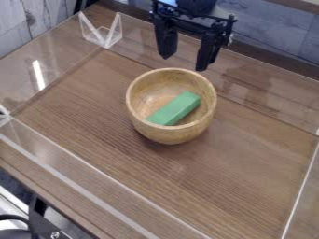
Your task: Move green stick from inside the wooden bowl to the table next to it
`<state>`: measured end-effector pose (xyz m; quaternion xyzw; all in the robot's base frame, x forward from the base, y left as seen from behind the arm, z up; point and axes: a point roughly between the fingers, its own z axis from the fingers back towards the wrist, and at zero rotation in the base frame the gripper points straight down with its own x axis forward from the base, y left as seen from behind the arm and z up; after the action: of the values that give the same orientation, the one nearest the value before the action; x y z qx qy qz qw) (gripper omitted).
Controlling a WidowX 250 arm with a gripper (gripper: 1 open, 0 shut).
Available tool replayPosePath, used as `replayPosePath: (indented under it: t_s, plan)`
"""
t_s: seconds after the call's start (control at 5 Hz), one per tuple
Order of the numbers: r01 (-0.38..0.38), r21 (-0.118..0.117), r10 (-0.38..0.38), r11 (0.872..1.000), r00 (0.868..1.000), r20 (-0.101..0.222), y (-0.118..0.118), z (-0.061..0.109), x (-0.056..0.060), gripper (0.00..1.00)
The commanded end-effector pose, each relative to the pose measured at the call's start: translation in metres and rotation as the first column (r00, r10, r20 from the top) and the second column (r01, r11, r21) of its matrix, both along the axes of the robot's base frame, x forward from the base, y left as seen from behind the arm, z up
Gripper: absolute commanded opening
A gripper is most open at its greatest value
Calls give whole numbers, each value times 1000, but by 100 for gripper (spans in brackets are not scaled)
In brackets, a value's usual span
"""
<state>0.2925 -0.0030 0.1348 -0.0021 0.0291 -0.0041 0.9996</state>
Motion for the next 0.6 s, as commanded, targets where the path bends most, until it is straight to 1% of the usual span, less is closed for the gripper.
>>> replayPosePath:
  t_s: [0.0,0.2,0.4]
  plan:
    - [2,12,-2,1000,1000,-4,0,-13,-4,100]
    - [14,41,-14,999,1000,2,0,-32,-9,100]
    - [82,53,-84,995,996,31,8,-45,-21,100]
